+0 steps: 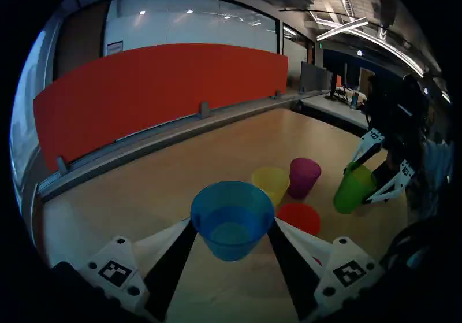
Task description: Pour water
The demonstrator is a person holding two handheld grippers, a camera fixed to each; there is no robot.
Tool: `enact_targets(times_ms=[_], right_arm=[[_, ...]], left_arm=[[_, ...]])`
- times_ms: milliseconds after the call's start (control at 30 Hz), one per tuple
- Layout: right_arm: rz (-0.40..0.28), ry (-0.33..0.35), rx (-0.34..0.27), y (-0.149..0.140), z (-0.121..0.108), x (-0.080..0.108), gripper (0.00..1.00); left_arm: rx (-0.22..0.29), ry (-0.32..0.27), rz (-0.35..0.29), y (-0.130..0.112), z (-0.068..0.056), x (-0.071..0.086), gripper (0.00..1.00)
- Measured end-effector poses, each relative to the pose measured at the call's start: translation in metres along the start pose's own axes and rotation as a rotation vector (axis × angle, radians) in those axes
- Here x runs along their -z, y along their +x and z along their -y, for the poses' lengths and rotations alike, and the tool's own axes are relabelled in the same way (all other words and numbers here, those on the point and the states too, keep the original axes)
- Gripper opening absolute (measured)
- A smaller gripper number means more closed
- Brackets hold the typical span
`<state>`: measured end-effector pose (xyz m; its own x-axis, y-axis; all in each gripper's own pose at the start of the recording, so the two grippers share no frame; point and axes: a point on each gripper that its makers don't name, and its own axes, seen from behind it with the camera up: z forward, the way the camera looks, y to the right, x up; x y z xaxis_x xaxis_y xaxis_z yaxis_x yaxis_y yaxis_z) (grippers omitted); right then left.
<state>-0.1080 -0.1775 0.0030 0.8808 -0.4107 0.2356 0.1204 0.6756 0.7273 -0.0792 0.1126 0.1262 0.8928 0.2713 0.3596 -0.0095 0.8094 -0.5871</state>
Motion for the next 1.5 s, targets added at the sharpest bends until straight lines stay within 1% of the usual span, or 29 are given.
enact_targets(times_ms=[367, 533, 733, 1000, 1367, 1500], right_arm=[[-0.113, -0.026, -0.006, 0.038, 0.000, 0.020, 0.91], [-0.156, -0.028, -0.013, 0.050, 0.000, 0.026, 0.91], [-0.203, -0.035, -0.022, 0.062, 0.000, 0.030, 0.91], [-0.248, -0.047, -0.020, 0.073, -0.001, 0.034, 0.92], [-0.286, -0.058, -0.024, 0.086, -0.005, 0.038, 0.92], [-0.295, -0.061, -0.019, 0.090, -0.005, 0.039, 0.92]], left_arm=[[0.035, 0.021, -0.172, 0.041, -0.010, 0.036, 0.84], [0.049, 0.015, -0.223, 0.053, -0.019, 0.049, 0.84], [0.045, 0.012, -0.254, 0.060, -0.030, 0.060, 0.84], [0.038, 0.003, -0.284, 0.068, -0.041, 0.070, 0.84], [-0.014, 0.005, -0.346, 0.084, -0.057, 0.084, 0.84], [-0.019, 0.004, -0.360, 0.090, -0.062, 0.090, 0.84]])
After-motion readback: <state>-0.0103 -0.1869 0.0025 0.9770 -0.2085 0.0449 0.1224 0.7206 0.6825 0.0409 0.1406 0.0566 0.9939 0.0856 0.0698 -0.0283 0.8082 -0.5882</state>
